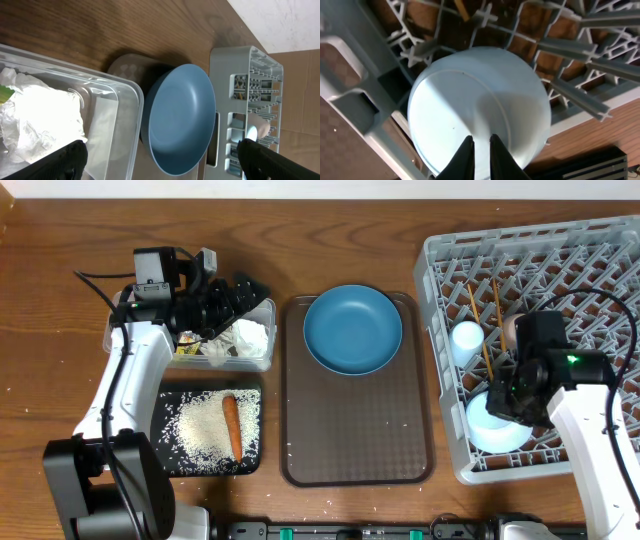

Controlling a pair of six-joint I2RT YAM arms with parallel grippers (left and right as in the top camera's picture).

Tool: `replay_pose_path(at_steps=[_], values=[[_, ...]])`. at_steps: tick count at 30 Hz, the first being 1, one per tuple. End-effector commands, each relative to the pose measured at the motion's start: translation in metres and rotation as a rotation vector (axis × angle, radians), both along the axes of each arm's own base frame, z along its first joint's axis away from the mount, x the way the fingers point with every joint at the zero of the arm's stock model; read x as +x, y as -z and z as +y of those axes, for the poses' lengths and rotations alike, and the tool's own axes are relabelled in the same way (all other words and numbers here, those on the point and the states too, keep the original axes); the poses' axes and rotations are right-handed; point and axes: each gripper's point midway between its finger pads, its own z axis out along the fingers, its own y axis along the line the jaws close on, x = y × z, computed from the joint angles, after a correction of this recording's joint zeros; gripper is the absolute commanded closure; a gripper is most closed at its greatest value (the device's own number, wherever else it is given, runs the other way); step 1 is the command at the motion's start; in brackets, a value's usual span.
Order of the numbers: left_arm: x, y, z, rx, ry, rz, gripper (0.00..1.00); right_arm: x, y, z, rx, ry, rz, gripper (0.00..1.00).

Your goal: Sort waste into correct bins and load items into the dishwasher rack

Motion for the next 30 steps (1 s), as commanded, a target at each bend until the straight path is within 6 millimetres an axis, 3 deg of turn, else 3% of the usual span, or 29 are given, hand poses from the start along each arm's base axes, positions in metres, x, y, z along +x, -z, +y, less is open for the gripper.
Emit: replay_pose_path(at_steps=[1, 6, 10, 25, 30], values=[[0.001, -0.005, 0.0, -0.014, -0.002, -0.003, 0.02, 0.017, -0.018, 0.0, -0.003, 0.004, -0.07, 0.88], [0.001, -0.004, 0.0, -0.014, -0.002, -0.003, 0.02, 0.037, -0.04, 0.028, 0.132, -0.153, -0.154, 0.85], [0.001, -0.004, 0.0, -0.014, -0.002, -0.003, 0.02, 0.046, -0.047, 0.047, 0.223, -0.251, -0.201, 0.74], [0.001, -0.004, 0.0, -0.014, -0.002, -0.003, 0.02, 0.025, -0.036, 0.039, 0.188, -0.243, -0.105, 0.73], [0.001, -0.005, 0.0, -0.014, -0.002, -0.003, 0.02, 0.017, -0.019, 0.027, 0.128, -0.204, -0.062, 0.71]])
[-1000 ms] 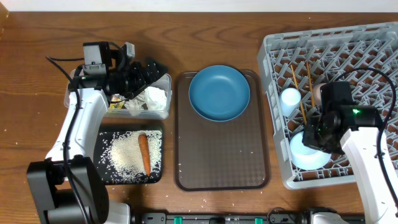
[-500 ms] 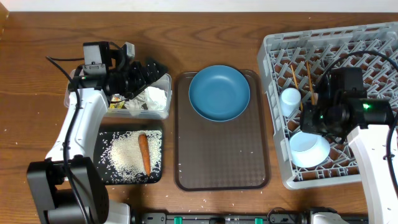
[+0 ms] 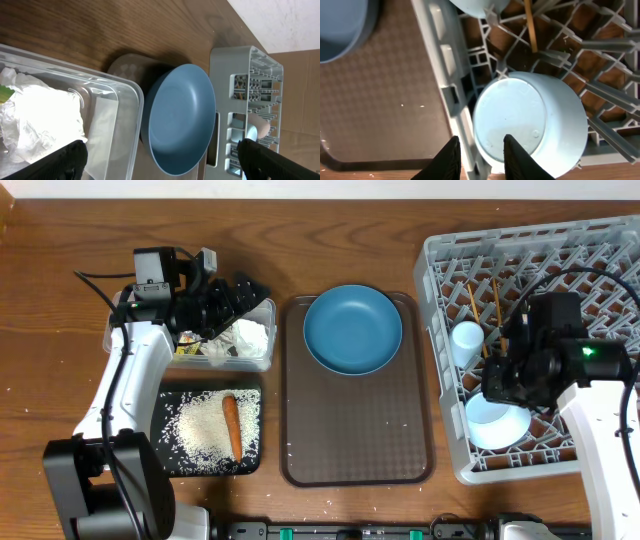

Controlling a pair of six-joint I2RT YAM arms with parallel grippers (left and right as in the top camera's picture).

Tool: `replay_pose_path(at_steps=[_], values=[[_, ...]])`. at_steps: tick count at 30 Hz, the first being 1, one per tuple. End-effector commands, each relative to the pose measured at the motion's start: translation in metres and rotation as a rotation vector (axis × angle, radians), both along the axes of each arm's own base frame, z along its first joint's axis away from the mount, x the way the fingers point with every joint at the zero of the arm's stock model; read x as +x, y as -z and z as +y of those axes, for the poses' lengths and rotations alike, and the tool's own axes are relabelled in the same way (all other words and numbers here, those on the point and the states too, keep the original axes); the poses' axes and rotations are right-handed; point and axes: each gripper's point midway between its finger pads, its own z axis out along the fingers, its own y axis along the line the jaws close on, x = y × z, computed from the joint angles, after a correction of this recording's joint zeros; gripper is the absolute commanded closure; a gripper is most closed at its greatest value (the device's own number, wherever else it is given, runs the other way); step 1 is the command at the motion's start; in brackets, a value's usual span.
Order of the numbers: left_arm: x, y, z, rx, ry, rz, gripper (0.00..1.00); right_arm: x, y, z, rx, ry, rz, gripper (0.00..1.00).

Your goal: Sort waste into correct bins and load items into the dishwasher rack

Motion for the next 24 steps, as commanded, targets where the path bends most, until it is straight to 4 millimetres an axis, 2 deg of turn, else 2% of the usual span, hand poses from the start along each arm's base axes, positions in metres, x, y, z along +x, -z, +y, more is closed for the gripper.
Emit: replay_pose_path(at_steps=[1, 4, 5, 9, 11, 12, 14, 15, 20, 24], values=[[0.001, -0.005, 0.0, -0.014, -0.002, -0.004, 0.02, -0.011, 0.017, -0.013, -0.073, 0.046, 0.05, 0.68], [0.001, -0.005, 0.0, -0.014, -0.002, -0.003, 0.02, -0.019, 0.032, -0.023, -0.123, 0.115, 0.09, 0.63], [0.001, -0.005, 0.0, -0.014, -0.002, -0.004, 0.02, -0.022, 0.036, -0.025, -0.135, 0.13, 0.107, 0.66], [0.001, -0.005, 0.0, -0.014, -0.002, -0.003, 0.02, -0.034, 0.044, -0.046, -0.24, 0.231, 0.188, 0.9], [0.001, -0.005, 0.0, -0.014, -0.002, -0.003, 0.02, -0.039, 0.048, -0.049, -0.25, 0.248, 0.23, 0.94], [0.001, -0.005, 0.0, -0.014, -0.002, -0.004, 0.02, -0.041, 0.05, -0.049, -0.252, 0.246, 0.249, 0.94], [0.001, -0.005, 0.0, -0.014, -0.002, -0.004, 0.02, -0.043, 0.051, -0.047, -0.247, 0.242, 0.269, 0.86], [0.001, -0.005, 0.0, -0.014, -0.002, -0.003, 0.02, -0.043, 0.05, -0.046, -0.239, 0.242, 0.269, 0.86], [0.001, -0.005, 0.0, -0.014, -0.002, -0.004, 0.02, -0.032, 0.032, -0.041, -0.205, 0.227, 0.228, 0.81], [0.001, -0.005, 0.0, -0.014, -0.002, -0.003, 0.02, -0.007, 0.011, -0.006, -0.008, 0.104, 0.142, 0.78]])
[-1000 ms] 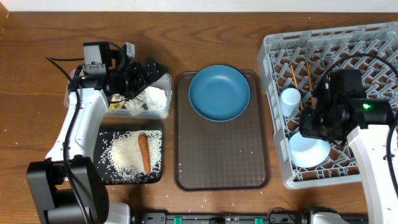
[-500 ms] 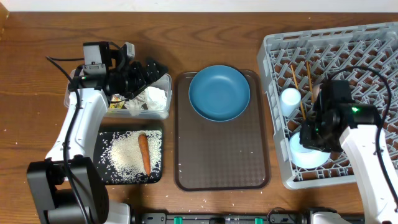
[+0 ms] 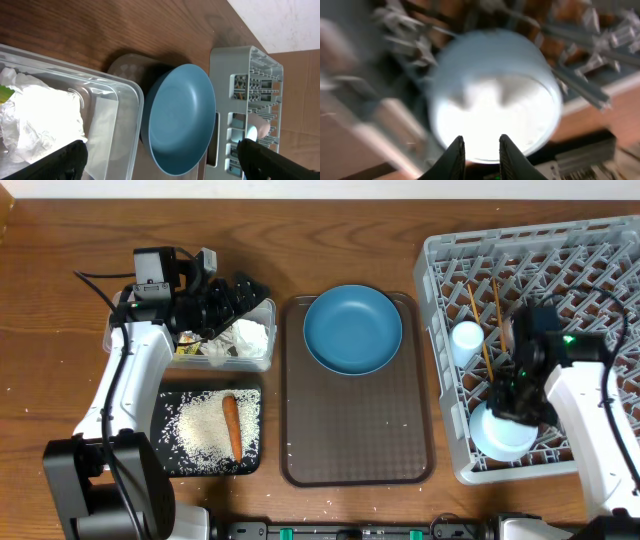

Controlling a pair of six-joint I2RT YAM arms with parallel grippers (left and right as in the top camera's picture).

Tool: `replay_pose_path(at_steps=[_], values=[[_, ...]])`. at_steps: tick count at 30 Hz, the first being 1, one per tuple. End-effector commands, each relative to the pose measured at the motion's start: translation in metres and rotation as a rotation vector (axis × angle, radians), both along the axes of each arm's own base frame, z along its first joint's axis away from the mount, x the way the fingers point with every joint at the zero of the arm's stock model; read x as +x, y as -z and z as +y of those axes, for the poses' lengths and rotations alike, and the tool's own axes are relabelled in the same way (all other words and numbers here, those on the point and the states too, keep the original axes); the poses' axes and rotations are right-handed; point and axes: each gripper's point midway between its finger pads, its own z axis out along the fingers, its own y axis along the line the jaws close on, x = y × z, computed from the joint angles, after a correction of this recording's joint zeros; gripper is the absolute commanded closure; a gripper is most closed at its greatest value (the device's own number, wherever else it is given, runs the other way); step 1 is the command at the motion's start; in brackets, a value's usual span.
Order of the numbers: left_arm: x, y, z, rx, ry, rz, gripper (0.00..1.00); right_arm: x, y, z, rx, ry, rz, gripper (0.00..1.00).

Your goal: Sort waste into correct bins and load items into the dishwasher rack

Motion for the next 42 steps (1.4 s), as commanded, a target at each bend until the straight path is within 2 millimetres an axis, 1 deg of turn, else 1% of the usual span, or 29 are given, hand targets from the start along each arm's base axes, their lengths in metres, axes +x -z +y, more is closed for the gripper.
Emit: replay_pose_path(at_steps=[1, 3, 4, 6, 10, 12, 17, 18, 20, 23, 28, 38, 42], values=[[0.001, -0.005, 0.0, -0.014, -0.002, -0.004, 0.02, 0.026, -0.025, 0.035, 0.206, -0.111, -0.118, 0.77], [0.001, -0.005, 0.0, -0.014, -0.002, -0.003, 0.02, 0.037, -0.035, 0.053, 0.307, -0.185, -0.181, 0.76], [0.001, -0.005, 0.0, -0.014, -0.002, -0.003, 0.02, 0.041, -0.037, 0.058, 0.334, -0.204, -0.201, 0.75], [0.001, -0.005, 0.0, -0.014, -0.002, -0.004, 0.02, 0.046, -0.037, 0.059, 0.336, -0.22, -0.221, 0.71], [0.001, -0.005, 0.0, -0.014, -0.002, -0.003, 0.02, 0.051, -0.029, 0.056, 0.293, -0.261, -0.236, 0.64], [0.001, -0.005, 0.0, -0.014, -0.002, -0.003, 0.02, 0.054, -0.026, 0.058, 0.294, -0.271, -0.247, 0.64], [0.001, -0.005, 0.0, -0.014, -0.002, -0.003, 0.02, 0.06, -0.017, 0.066, 0.294, -0.304, -0.27, 0.64], [0.001, -0.005, 0.0, -0.014, -0.002, -0.004, 0.02, 0.061, -0.014, 0.069, 0.294, -0.315, -0.278, 0.65], [0.001, -0.005, 0.0, -0.014, -0.002, -0.004, 0.02, 0.065, -0.008, 0.075, 0.295, -0.337, -0.299, 0.72], [0.001, -0.005, 0.0, -0.014, -0.002, -0.004, 0.02, 0.07, 0.003, 0.084, 0.293, -0.364, -0.327, 0.73], [0.001, -0.005, 0.0, -0.014, -0.002, -0.003, 0.02, 0.072, 0.019, 0.078, 0.21, -0.382, -0.335, 0.74], [0.001, -0.005, 0.0, -0.014, -0.002, -0.004, 0.02, 0.073, 0.022, 0.079, 0.205, -0.388, -0.342, 0.73], [0.001, -0.005, 0.0, -0.014, -0.002, -0.004, 0.02, 0.07, 0.028, 0.078, 0.205, -0.388, -0.333, 0.74]])
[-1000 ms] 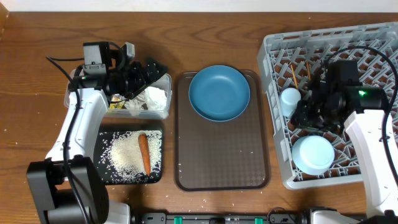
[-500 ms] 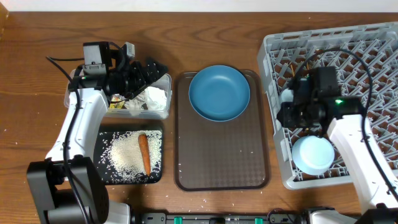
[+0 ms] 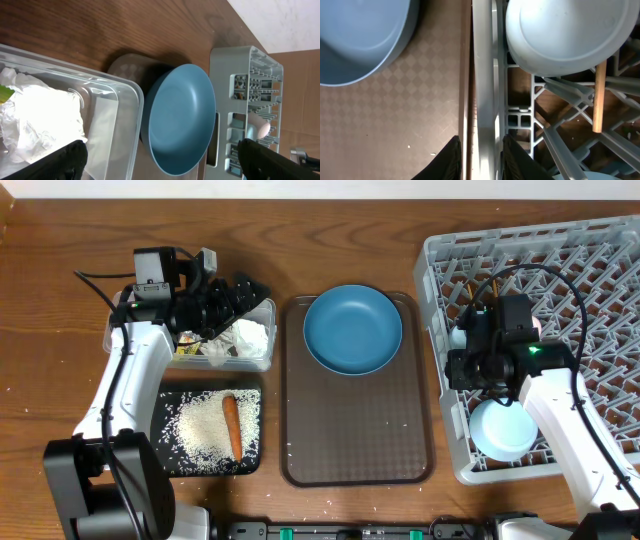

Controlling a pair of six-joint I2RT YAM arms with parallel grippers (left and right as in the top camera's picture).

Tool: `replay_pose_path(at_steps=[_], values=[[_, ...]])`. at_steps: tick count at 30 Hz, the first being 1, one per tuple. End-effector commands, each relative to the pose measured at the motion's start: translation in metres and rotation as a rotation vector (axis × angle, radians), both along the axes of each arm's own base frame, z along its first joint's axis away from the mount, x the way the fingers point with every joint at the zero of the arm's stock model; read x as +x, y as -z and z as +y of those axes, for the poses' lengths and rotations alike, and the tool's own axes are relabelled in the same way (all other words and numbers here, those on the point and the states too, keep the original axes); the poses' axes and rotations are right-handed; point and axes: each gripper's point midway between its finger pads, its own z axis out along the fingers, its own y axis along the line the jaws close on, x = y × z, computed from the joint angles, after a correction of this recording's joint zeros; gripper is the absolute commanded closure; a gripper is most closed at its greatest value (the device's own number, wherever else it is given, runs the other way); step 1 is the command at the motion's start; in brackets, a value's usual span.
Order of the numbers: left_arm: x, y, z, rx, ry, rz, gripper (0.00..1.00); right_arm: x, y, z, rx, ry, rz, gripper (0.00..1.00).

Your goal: Sort waste into correct bins and load items into the dishwasher rack

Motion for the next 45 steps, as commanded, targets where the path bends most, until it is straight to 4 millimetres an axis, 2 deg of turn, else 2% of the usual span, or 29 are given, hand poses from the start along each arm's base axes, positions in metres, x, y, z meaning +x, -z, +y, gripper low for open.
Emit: replay_pose_path(at_steps=[1, 7, 12, 17, 45], values=[[0.001, -0.004, 0.0, -0.014, -0.002, -0.003, 0.02, -0.005, 0.01, 0.001, -0.012, -0.014, 0.015, 0.74], [0.001, -0.004, 0.0, -0.014, -0.002, -0.003, 0.02, -0.006, 0.016, 0.001, -0.012, -0.014, 0.012, 0.79], [0.001, -0.004, 0.0, -0.014, -0.002, -0.003, 0.02, 0.0, 0.013, 0.002, -0.008, -0.014, -0.016, 0.92], [0.001, -0.004, 0.0, -0.014, -0.002, -0.003, 0.02, 0.009, 0.01, 0.003, 0.001, -0.003, -0.054, 0.99], [0.001, -0.005, 0.0, -0.014, -0.002, -0.003, 0.02, 0.034, -0.002, 0.007, 0.047, 0.064, -0.148, 0.99]])
